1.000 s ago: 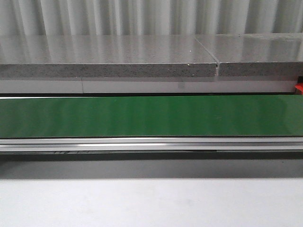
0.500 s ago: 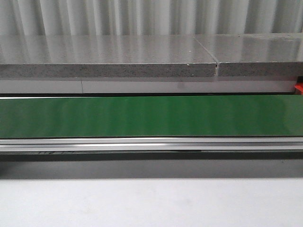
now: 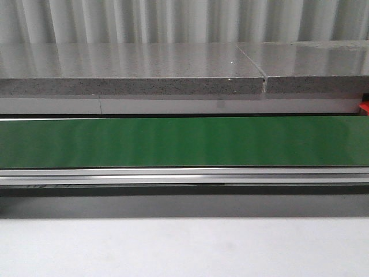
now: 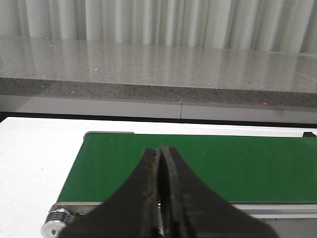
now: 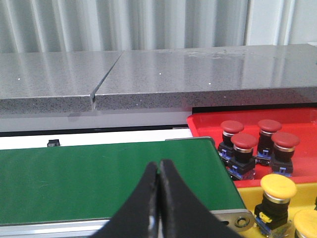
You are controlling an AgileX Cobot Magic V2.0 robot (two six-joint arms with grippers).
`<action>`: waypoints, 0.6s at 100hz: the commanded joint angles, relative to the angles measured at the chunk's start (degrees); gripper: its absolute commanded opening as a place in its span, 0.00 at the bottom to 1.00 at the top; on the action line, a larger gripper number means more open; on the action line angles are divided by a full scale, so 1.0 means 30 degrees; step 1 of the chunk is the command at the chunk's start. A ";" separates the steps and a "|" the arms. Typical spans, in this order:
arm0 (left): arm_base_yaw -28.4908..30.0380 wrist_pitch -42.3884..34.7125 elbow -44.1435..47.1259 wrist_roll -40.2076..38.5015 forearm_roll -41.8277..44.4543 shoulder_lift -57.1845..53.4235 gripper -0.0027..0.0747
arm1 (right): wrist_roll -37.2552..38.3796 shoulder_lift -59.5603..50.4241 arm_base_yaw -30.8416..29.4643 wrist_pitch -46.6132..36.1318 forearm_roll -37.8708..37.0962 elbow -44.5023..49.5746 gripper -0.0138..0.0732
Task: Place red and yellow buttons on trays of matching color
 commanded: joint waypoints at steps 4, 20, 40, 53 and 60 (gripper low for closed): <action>0.0021 -0.1456 0.0994 -0.0188 0.0000 -0.0765 0.01 | -0.0020 -0.0200 -0.0106 -0.1482 -0.0192 -0.0318 0.08; 0.0021 -0.1456 0.0994 -0.0188 0.0000 -0.0765 0.01 | -0.0020 -0.0200 -0.0106 -0.1482 -0.0192 -0.0318 0.08; 0.0021 -0.1456 0.0994 -0.0188 0.0000 -0.0765 0.01 | -0.0020 -0.0200 -0.0106 -0.1482 -0.0192 -0.0318 0.08; 0.0021 -0.1456 0.0994 -0.0188 0.0000 -0.0765 0.01 | -0.0020 -0.0200 -0.0106 -0.1482 -0.0192 -0.0318 0.08; 0.0021 -0.1456 0.0994 -0.0188 0.0000 -0.0765 0.01 | -0.0020 -0.0200 -0.0106 -0.1482 -0.0192 -0.0318 0.08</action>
